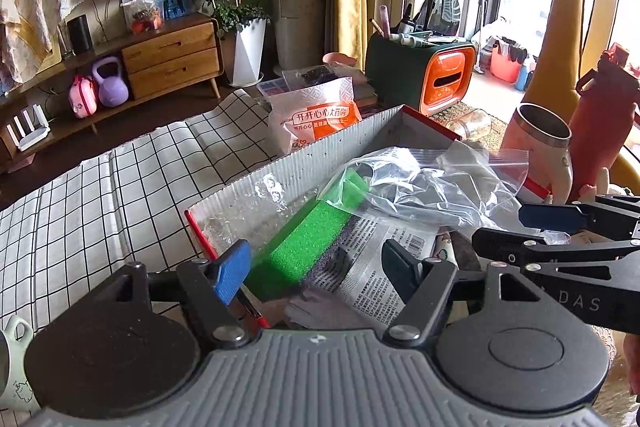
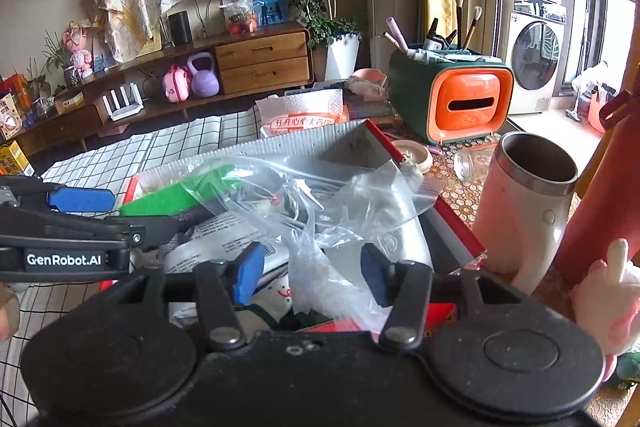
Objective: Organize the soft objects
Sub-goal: 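Open left tool to drop the sponge into the box while right tool releases the plastic bag, then withdraw both tools from the red box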
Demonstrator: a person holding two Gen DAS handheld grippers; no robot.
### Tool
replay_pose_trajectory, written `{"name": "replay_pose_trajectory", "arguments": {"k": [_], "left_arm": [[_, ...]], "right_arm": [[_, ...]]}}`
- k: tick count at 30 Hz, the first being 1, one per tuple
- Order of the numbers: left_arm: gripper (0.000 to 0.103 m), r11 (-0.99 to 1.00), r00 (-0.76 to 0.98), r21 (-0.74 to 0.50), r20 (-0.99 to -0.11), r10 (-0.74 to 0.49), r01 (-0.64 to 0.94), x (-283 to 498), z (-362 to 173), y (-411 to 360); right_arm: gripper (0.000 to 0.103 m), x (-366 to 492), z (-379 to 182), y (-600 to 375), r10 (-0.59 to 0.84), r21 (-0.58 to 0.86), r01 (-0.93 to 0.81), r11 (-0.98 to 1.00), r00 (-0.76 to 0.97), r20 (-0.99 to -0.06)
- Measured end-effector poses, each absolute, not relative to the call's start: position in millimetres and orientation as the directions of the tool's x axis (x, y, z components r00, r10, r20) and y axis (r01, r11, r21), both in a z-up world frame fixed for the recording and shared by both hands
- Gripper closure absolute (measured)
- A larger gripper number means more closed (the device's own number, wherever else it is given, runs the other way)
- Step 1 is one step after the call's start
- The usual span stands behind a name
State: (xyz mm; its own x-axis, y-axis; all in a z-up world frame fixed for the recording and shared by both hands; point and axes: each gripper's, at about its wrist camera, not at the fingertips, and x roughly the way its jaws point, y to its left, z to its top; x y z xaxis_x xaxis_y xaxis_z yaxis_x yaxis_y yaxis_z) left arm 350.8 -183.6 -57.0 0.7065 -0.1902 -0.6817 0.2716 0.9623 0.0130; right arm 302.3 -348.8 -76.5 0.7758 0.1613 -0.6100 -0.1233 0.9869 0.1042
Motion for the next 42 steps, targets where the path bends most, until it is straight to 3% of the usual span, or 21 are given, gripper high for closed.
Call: {"name": "replay_pose_trajectory", "arguments": {"k": [16, 18, 25, 27, 35, 42], "left_arm": [[0.031, 0.945, 0.749, -0.056, -0.596, -0.290, 0.321, 279, -19, -154], [0.027, 0.942, 0.751, -0.076, -0.584, -0.307, 0.326, 268, -16, -148], [0.025, 0.936, 0.763, -0.101, -0.553, -0.335, 0.337, 232, -15, -138], [0.020, 0.934, 0.763, -0.113, -0.547, -0.343, 0.339, 222, -16, -136], [0.016, 0.930, 0.773, -0.108, -0.527, -0.353, 0.351, 192, -13, -132], [0.000, 0.924, 0.767, -0.164, -0.517, -0.380, 0.346, 177, -14, -121]], "right_arm": [[0.033, 231, -35, -337, 0.234, 0.120, -0.201, 0.972, 0.833, -0.501], [0.030, 222, -32, -336, 0.241, 0.117, -0.210, 0.971, 0.842, -0.484], [0.025, 198, -27, -332, 0.268, 0.119, -0.240, 0.963, 0.853, -0.447], [0.022, 189, -27, -330, 0.276, 0.121, -0.248, 0.961, 0.858, -0.434], [0.007, 167, -29, -331, 0.286, 0.133, -0.254, 0.958, 0.875, -0.390], [0.000, 150, -31, -331, 0.307, 0.150, -0.270, 0.951, 0.881, -0.361]]}}
